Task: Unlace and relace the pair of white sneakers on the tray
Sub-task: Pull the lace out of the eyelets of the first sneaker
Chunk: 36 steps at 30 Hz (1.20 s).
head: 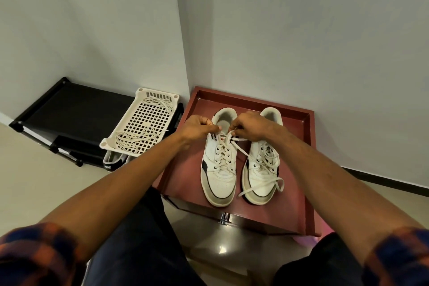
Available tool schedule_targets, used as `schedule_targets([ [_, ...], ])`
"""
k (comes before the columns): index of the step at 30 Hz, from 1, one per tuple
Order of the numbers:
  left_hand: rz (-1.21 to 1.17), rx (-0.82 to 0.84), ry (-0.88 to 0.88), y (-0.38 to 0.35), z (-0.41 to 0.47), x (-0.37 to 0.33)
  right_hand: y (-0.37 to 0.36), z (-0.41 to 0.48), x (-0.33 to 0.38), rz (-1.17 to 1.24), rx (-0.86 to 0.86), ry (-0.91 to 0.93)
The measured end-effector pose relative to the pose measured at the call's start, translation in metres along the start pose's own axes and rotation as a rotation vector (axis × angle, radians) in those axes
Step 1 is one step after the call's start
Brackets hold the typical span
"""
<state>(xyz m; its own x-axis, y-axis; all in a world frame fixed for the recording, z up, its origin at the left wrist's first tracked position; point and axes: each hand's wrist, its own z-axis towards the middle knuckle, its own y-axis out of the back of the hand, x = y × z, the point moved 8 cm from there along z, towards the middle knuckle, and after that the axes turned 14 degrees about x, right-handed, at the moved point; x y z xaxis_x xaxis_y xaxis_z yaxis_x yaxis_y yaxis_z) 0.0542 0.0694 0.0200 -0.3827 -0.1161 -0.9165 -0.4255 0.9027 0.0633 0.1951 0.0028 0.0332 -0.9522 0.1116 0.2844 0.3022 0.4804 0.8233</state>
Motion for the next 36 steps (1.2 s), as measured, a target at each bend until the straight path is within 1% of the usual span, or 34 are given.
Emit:
schedule_targets([
  [1, -0.064, -0.005, 0.017, 0.004, -0.003, 0.009, 0.0, -0.001, -0.003, 0.015, -0.018, -0.004],
  [2, -0.181, 0.005, 0.051, 0.008, -0.005, 0.023, -0.001, -0.001, -0.004, 0.03, -0.034, -0.01],
  [4, -0.517, 0.049, 0.136, 0.009, -0.011, 0.053, -0.002, 0.0, -0.003, 0.053, -0.056, -0.026],
  [5, -0.67, 0.06, 0.152, 0.007, -0.013, 0.063, -0.003, 0.002, -0.002, 0.051, -0.062, -0.034],
  [6, -0.762, 0.063, 0.152, 0.007, -0.013, 0.069, -0.004, 0.005, 0.0, 0.042, -0.064, -0.04],
  [7, -0.794, 0.077, 0.153, 0.006, -0.014, 0.071, -0.005, 0.007, -0.001, 0.041, -0.066, -0.045],
  [8, -0.76, 0.088, 0.159, 0.006, -0.012, 0.072, -0.004, 0.007, -0.003, 0.053, -0.069, -0.047],
  [9, -0.666, 0.09, 0.172, 0.005, -0.011, 0.069, -0.003, 0.007, -0.005, 0.072, -0.07, -0.046],
  [11, -0.332, 0.027, 0.16, 0.015, -0.007, 0.055, -0.003, 0.006, -0.006, 0.093, -0.062, -0.035],
  [14, 0.224, -0.201, -0.035, 0.036, -0.003, 0.01, -0.004, 0.003, 0.0, 0.069, -0.083, -0.012],
  [15, 0.42, -0.246, -0.113, 0.036, -0.004, -0.007, -0.005, 0.001, 0.0, 0.08, -0.1, -0.005],
  [16, 0.643, -0.243, -0.178, 0.028, -0.004, -0.022, -0.005, 0.0, 0.0, 0.099, -0.118, 0.0],
  [17, 0.855, -0.193, -0.219, 0.016, -0.002, -0.033, -0.005, -0.001, 0.0, 0.118, -0.134, 0.004],
  [18, 1.014, -0.119, -0.213, 0.002, 0.003, -0.037, -0.004, -0.002, -0.001, 0.128, -0.144, 0.006],
  [19, 1.115, -0.046, -0.183, -0.01, 0.007, -0.038, -0.004, -0.002, -0.001, 0.128, -0.148, 0.007],
  [22, 1.244, 0.123, -0.062, -0.032, 0.023, -0.026, -0.006, -0.003, 0.002, 0.104, -0.138, -0.003],
  [24, 1.275, 0.173, -0.046, -0.033, 0.029, -0.023, -0.004, -0.004, 0.001, 0.105, -0.132, -0.013],
  [26, 1.262, 0.18, -0.062, -0.03, 0.029, -0.024, -0.003, -0.004, 0.001, 0.092, -0.126, -0.021],
  [28, 1.203, 0.107, -0.113, -0.025, 0.023, -0.024, -0.002, -0.004, 0.004, 0.065, -0.116, -0.02],
  [29, 1.185, 0.042, -0.154, -0.021, 0.018, -0.025, -0.002, -0.004, 0.005, 0.059, -0.117, -0.019],
  [31, 1.125, -0.173, -0.269, -0.005, 0.0, -0.031, -0.003, -0.005, 0.002, 0.079, -0.115, -0.022],
  [32, 1.034, -0.282, -0.304, 0.01, -0.01, -0.033, -0.003, -0.006, 0.0, 0.096, -0.117, -0.023],
  [33, 0.941, -0.343, -0.292, 0.026, -0.017, -0.029, -0.004, -0.007, -0.002, 0.105, -0.124, -0.021],
  [34, 0.897, -0.332, -0.229, 0.037, -0.021, -0.022, -0.004, -0.008, -0.003, 0.108, -0.133, -0.016],
  [36, 0.98, -0.207, -0.036, 0.043, -0.021, 0.0, -0.005, -0.008, -0.004, 0.125, -0.147, -0.007],
])
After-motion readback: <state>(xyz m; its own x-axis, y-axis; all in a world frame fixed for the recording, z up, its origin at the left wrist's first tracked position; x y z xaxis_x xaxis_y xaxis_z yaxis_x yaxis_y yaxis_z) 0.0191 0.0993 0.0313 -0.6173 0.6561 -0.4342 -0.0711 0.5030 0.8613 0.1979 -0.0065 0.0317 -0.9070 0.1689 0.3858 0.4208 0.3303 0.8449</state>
